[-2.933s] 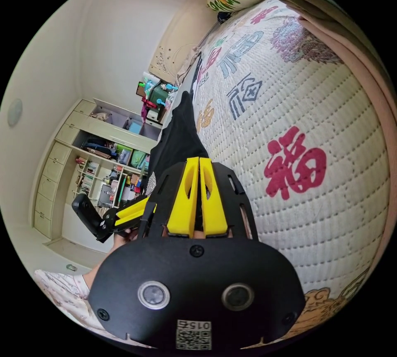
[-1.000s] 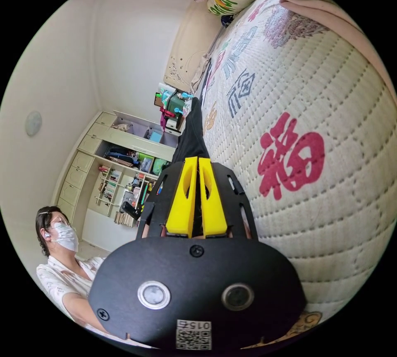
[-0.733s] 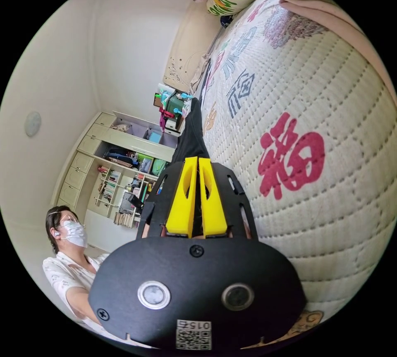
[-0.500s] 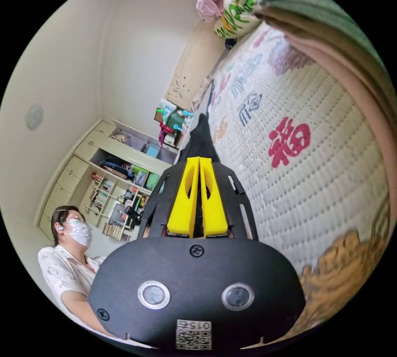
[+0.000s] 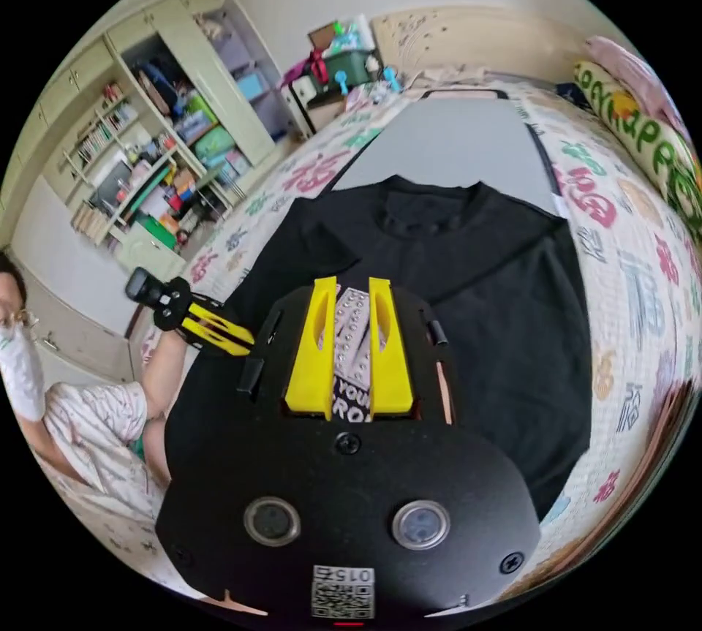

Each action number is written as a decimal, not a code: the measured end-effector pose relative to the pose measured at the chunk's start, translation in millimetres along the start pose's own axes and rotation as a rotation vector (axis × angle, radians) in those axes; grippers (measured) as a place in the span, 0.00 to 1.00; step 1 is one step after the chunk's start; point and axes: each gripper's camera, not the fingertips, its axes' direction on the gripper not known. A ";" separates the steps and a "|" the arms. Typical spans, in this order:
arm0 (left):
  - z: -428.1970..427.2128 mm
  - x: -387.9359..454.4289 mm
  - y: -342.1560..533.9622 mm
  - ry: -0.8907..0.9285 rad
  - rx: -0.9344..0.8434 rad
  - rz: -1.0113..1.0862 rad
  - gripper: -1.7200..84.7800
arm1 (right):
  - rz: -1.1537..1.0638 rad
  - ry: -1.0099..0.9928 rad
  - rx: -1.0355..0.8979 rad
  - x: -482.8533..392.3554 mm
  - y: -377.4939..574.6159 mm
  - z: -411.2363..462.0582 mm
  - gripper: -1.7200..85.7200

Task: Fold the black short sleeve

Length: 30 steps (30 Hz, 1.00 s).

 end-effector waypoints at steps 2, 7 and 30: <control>0.8 6.4 -3.1 -0.017 -0.008 0.007 0.05 | -0.005 -0.009 -0.057 -11.8 -20.3 48.1 0.13; 0.2 24.0 -9.4 -0.056 -0.037 0.040 0.05 | 0.116 0.039 -0.174 -0.5 -45.7 147.6 0.16; -42.0 75.3 9.0 -0.168 -0.005 0.179 0.04 | 0.124 0.128 -0.184 18.2 -10.0 204.6 0.02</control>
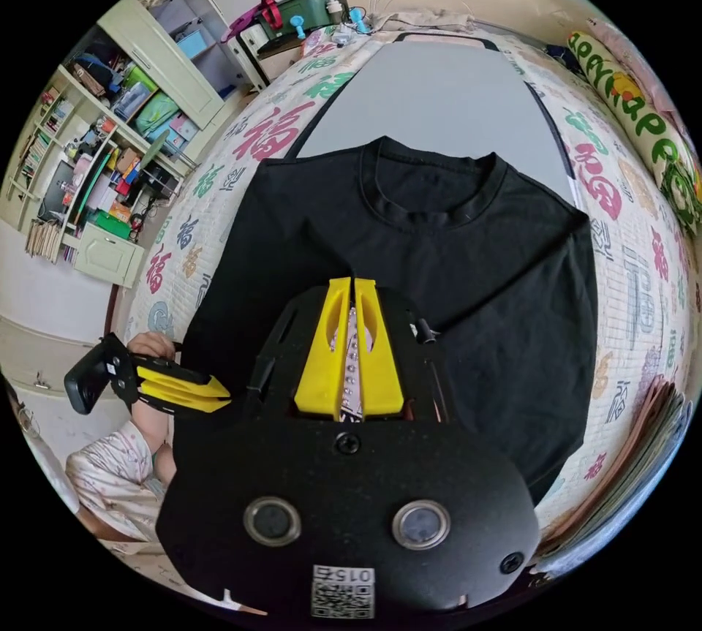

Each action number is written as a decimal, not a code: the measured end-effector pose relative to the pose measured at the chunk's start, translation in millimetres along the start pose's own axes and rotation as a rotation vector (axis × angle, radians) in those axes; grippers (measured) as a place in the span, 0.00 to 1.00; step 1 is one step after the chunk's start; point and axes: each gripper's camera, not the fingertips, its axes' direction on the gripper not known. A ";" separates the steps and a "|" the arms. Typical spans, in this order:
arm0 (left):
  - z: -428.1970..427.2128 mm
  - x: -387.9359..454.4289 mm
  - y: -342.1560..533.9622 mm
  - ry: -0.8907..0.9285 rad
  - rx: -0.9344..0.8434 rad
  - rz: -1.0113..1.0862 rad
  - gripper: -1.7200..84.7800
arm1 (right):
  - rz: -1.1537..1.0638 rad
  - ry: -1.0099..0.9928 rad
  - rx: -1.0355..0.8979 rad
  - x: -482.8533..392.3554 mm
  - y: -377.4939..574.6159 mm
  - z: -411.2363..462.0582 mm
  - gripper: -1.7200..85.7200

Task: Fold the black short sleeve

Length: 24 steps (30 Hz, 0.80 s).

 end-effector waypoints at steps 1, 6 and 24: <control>0.8 1.1 2.6 0.002 -0.003 0.006 0.04 | 0.005 0.007 0.001 1.7 2.5 1.8 0.02; 7.1 2.3 17.7 0.021 -0.057 0.030 0.05 | 0.061 -0.040 -0.003 9.9 3.5 18.1 0.02; -98.8 -176.3 188.2 -0.311 0.072 -0.666 0.11 | 0.105 -0.032 0.217 113.2 49.9 -66.6 0.12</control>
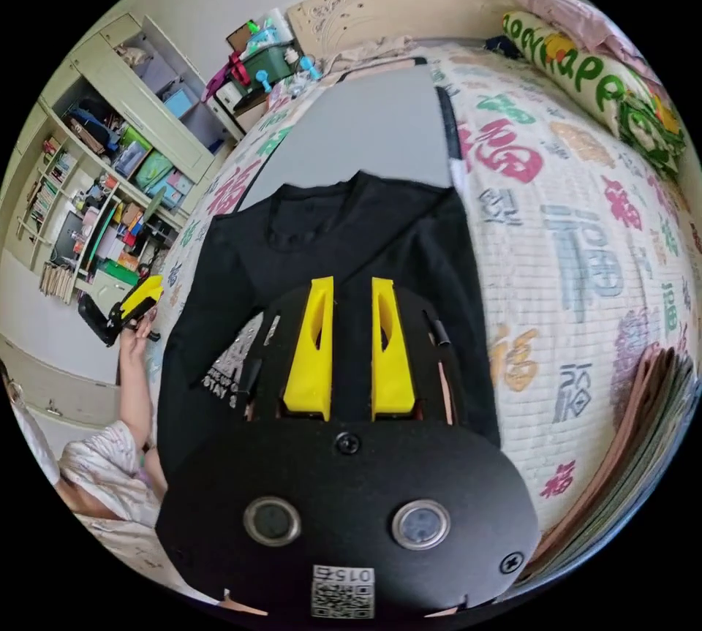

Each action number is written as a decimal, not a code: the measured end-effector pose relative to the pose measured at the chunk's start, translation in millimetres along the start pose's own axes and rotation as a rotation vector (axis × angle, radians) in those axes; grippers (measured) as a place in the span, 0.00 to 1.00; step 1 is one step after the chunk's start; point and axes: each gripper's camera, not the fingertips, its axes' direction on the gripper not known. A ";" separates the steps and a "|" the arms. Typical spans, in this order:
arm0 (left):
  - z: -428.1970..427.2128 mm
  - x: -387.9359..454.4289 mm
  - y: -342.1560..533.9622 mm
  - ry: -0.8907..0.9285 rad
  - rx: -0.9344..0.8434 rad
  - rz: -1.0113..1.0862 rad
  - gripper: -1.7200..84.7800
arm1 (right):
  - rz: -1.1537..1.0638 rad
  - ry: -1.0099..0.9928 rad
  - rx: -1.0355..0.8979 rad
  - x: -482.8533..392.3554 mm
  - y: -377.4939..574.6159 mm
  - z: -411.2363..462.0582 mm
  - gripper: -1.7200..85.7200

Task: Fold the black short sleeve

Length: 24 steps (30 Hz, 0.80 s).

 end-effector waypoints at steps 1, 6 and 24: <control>14.4 -6.1 -20.7 -0.001 -0.067 0.064 0.12 | -0.006 0.025 0.051 9.2 -3.0 -9.8 0.12; 79.0 -44.3 -127.7 -0.043 -0.138 0.041 0.11 | -0.015 0.038 0.135 23.3 -25.9 -12.9 0.14; 257.4 -125.5 -205.2 -0.057 -0.374 -0.138 0.13 | -0.175 0.128 -0.058 -47.1 -68.8 12.6 0.17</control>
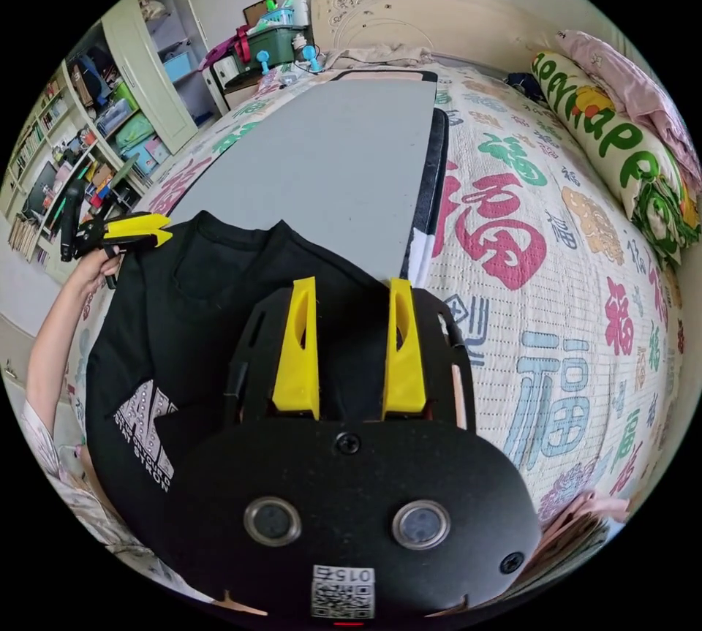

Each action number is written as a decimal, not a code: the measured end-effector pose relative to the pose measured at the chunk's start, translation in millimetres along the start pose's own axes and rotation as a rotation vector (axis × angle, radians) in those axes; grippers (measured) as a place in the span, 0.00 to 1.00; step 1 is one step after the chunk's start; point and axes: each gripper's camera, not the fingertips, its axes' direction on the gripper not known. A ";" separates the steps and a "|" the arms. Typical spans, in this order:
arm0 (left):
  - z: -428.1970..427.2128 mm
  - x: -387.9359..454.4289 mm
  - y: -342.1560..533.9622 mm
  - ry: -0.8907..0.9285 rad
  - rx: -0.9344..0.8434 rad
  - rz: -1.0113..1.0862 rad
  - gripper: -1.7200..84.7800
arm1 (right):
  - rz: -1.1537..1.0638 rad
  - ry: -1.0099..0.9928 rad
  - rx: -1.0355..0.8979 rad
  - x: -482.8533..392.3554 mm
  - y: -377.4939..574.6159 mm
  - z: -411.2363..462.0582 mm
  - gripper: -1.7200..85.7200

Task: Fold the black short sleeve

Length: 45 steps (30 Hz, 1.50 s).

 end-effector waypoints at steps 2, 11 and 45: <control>-2.3 3.7 -6.7 0.049 -0.017 0.037 0.09 | -0.010 0.033 -0.013 -7.6 3.2 -9.2 0.14; -81.7 48.1 -12.9 -0.002 0.058 0.110 0.03 | 0.003 -0.009 -0.028 -38.2 31.9 -99.3 0.03; -377.6 364.6 497.2 0.370 -0.118 0.390 0.03 | -0.224 -0.474 -0.134 -107.2 466.5 -524.2 0.07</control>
